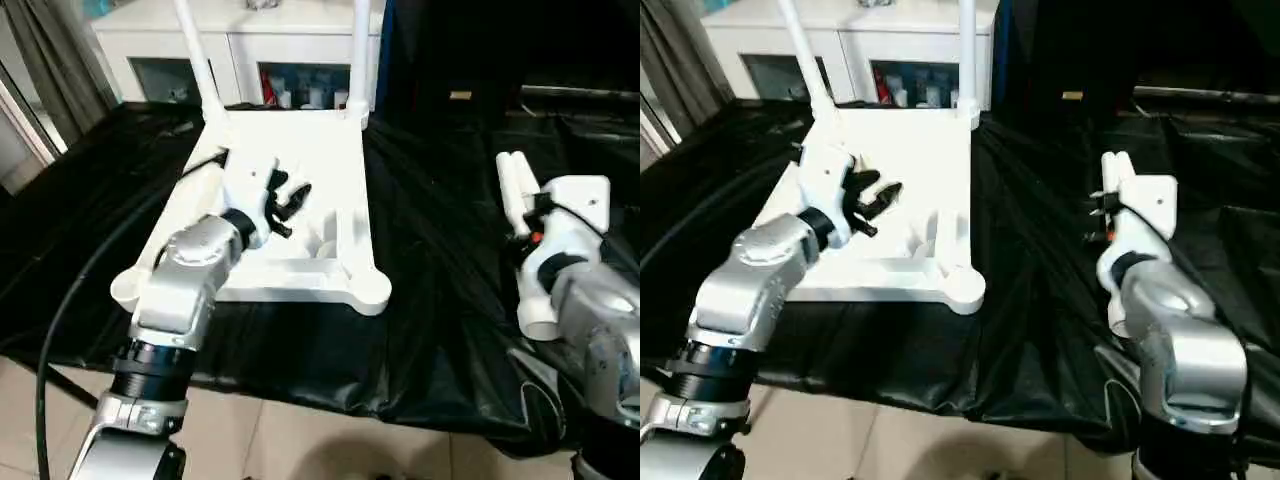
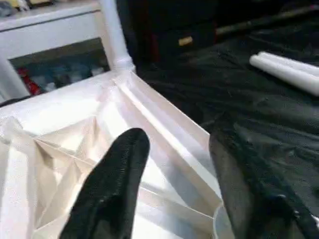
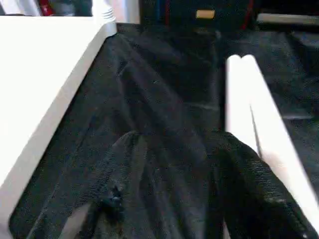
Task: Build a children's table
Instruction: Rotate table base, then pick table leg
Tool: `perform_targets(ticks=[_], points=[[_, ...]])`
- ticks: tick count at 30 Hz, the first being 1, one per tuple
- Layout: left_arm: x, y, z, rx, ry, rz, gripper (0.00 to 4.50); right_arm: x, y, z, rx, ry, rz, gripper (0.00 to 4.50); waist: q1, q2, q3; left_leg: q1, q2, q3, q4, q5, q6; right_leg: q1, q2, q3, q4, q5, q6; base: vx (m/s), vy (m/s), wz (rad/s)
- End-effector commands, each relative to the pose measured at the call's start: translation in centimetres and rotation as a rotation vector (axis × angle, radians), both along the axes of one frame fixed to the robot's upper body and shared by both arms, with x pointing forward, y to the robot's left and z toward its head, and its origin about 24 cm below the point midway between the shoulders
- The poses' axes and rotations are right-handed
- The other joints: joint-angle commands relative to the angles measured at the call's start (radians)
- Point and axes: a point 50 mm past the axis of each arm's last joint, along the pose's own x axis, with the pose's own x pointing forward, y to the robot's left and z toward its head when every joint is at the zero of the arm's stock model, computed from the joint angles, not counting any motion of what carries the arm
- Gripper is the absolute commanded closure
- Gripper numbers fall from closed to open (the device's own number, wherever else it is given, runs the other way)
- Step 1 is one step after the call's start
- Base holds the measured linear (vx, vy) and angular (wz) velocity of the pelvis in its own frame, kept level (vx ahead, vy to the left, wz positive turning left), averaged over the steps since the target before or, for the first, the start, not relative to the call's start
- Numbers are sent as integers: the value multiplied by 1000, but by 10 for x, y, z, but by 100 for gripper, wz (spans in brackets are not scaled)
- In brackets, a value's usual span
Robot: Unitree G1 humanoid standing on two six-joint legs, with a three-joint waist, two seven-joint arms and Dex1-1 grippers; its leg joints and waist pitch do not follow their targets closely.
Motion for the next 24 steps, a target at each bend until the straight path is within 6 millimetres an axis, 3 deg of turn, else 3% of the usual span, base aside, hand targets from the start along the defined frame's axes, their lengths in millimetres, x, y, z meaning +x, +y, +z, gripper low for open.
perform_targets(ticks=[1,3,5,6,8,9,10,12,13,17,19,21,24], points=[[-2,-2,5,-11,-7,-31,180,-1,2,1,3,-2,-4,203,-5,-14,-68,-7,-7,5,-52,-66,82,62,-56,42,-87,-384,-35,0,0,0],[-3,-5,8,-19,-5,-57,166,-2,3,2,16,1,8,191,-3,-16,-68,-5,-7,6,-53,-72,82,60,-57,40,-89,-417,-25,0,0,0],[-3,-4,13,-57,13,-81,142,-1,4,2,8,11,11,164,-5,-11,-62,-3,-8,6,-54,-87,80,56,-54,38,-95,-439,-16,0,0,0],[-4,-2,18,-60,11,-94,132,0,7,4,16,22,22,156,-9,-34,-54,-7,-10,8,-57,-98,81,53,-52,38,-101,-452,-3,0,0,0],[-5,-1,19,-48,8,-108,125,0,8,6,14,22,23,149,-11,-23,-54,-5,-9,4,-58,-97,79,54,-55,38,-96,-462,2,0,0,0],[-5,2,23,-45,-10,-95,118,3,8,9,-6,21,31,135,-13,-36,-53,-7,-9,6,-58,-97,79,54,-54,38,-98,-464,8,0,0,0],[-5,4,24,-43,-12,-92,108,5,7,11,-14,22,30,125,-13,-38,-50,-9,-12,5,-60,-93,79,55,-55,39,-95,-463,12,0,0,0],[-6,6,24,-33,-22,-82,91,6,7,11,-21,24,31,113,-18,-30,-48,-5,-9,3,-60,-96,77,52,-55,39,-96,-465,15,0,0,0],[-9,9,21,-29,-5,-68,91,8,6,11,-23,28,27,113,-23,-40,-48,-7,-9,4,-59,-94,77,53,-54,39,-96,-459,16,0,0,0],[-20,9,15,-23,39,-92,49,9,3,12,-42,48,13,71,-23,-42,-52,-6,-2,4,-59,-61,72,55,-59,44,-83,-407,-16,0,0,0],[-24,11,10,0,59,-109,31,8,-3,7,-48,79,-2,49,-22,-54,-54,-8,-2,6,-59,-48,75,58,-57,47,-78,-381,-27,0,0,0],[-25,11,10,-10,65,-113,19,8,-5,5,-52,92,-11,39,-18,-44,-58,-5,1,5,-58,-43,72,58,-61,48,-75,-375,-37,0,0,0],[-35,7,6,28,110,-228,6,10,-11,2,-57,117,-41,28,-12,-48,-58,-5,3,6,-58,-38,67,59,-62,50,-71,-358,-53,0,0,0]])
